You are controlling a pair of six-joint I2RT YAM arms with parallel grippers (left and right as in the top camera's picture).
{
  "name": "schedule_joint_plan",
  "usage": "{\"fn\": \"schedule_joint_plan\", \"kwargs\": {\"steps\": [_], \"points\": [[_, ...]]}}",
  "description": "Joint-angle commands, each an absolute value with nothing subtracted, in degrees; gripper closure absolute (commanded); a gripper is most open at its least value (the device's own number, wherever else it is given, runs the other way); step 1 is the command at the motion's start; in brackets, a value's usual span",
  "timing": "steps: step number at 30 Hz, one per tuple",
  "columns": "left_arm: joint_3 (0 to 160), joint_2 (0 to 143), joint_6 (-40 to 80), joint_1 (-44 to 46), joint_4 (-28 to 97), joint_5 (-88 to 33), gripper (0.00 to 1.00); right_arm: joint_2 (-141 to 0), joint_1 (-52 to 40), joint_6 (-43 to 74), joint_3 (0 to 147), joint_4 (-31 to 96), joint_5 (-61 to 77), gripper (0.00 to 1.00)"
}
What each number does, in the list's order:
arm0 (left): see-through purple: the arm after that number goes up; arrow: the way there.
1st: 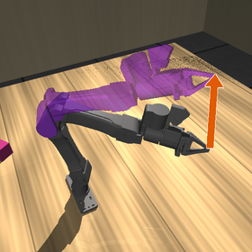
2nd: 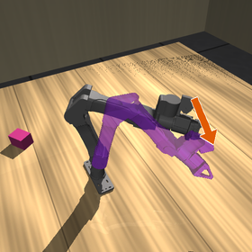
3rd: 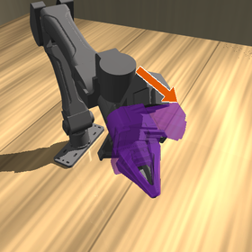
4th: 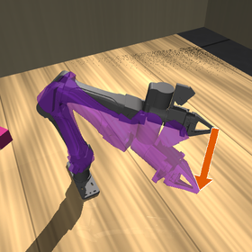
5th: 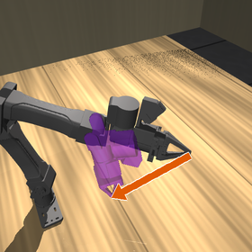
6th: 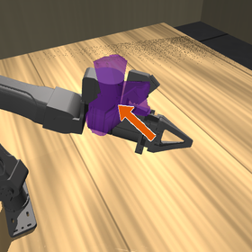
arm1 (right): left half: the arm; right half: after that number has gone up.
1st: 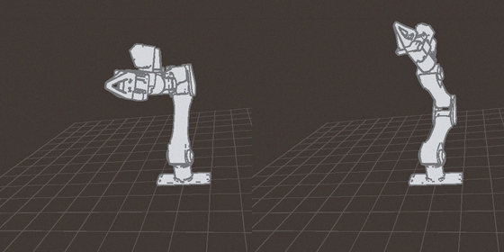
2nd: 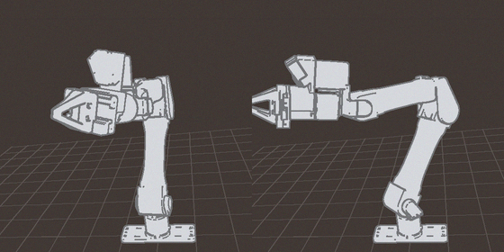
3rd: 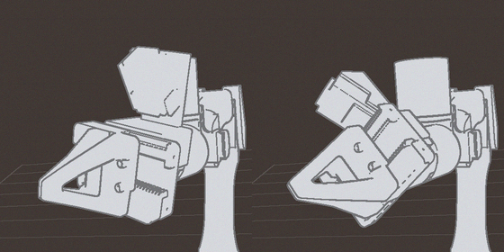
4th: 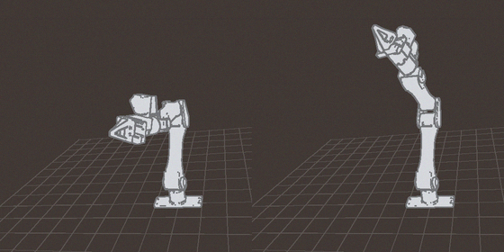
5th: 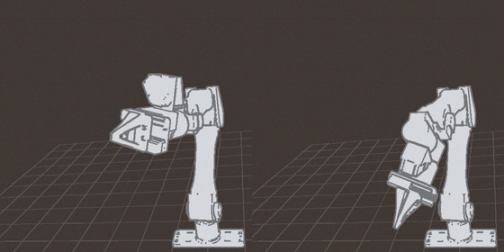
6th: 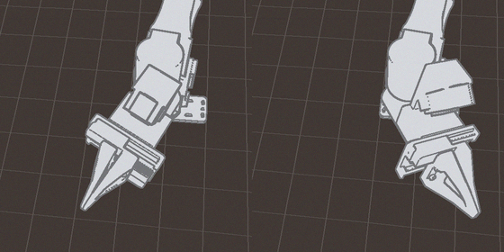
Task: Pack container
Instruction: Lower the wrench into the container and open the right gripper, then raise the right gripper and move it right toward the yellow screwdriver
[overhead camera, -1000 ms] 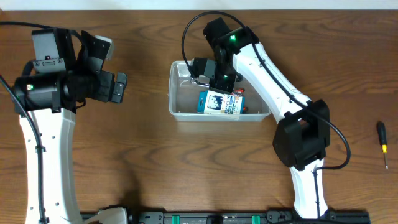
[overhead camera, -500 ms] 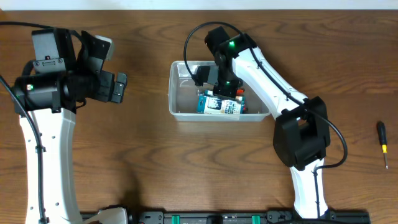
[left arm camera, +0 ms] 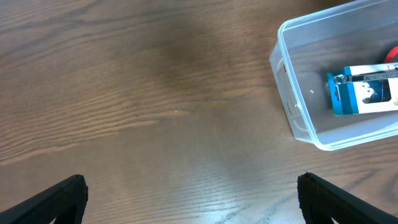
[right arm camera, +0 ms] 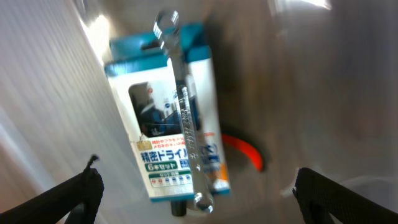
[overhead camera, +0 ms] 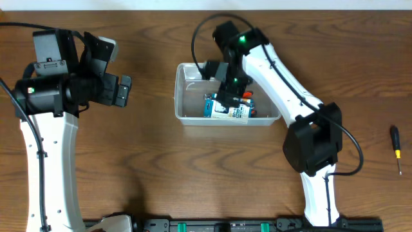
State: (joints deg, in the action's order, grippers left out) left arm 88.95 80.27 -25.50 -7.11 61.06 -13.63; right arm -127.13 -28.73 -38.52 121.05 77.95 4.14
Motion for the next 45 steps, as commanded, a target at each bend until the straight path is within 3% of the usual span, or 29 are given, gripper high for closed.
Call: {"fn": "schedule_joint_plan", "kwargs": {"steps": [1,8,21,29,33,38,42,45], "points": [[88.99,80.51,-25.41,-7.46,60.95,-14.33,0.02,-124.55,-28.51,-31.77,129.40,80.68,4.95,0.01],[89.01,80.49,-25.41,-7.46,60.95,-14.33,0.02,-115.39,-28.10,-22.22,139.02,91.31,4.01,0.01],[88.99,80.51,-25.41,-7.46,60.95,-14.33,0.02,-90.89,-20.18,-10.41,132.46,97.34,-2.63,0.01],[88.99,80.49,-25.41,-7.46,60.95,-14.35,0.02,-68.95,4.47,-7.42,105.34,94.59,-11.33,0.01],[88.99,80.51,-25.41,-7.46,60.95,-14.33,0.02,-62.78,20.95,-15.90,94.78,86.13,-5.34,0.01],[88.99,80.49,-25.41,-7.46,60.95,-14.33,0.02,-65.34,35.86,-26.89,88.88,82.52,10.17,0.01],[88.99,80.49,-25.41,-7.46,60.95,-14.33,0.02,-72.99,41.76,-36.47,88.73,84.20,22.37,0.01],[88.99,80.49,-25.41,-7.46,60.95,-14.33,0.02,-79.40,43.38,-37.36,88.82,83.31,21.32,0.01]]}}
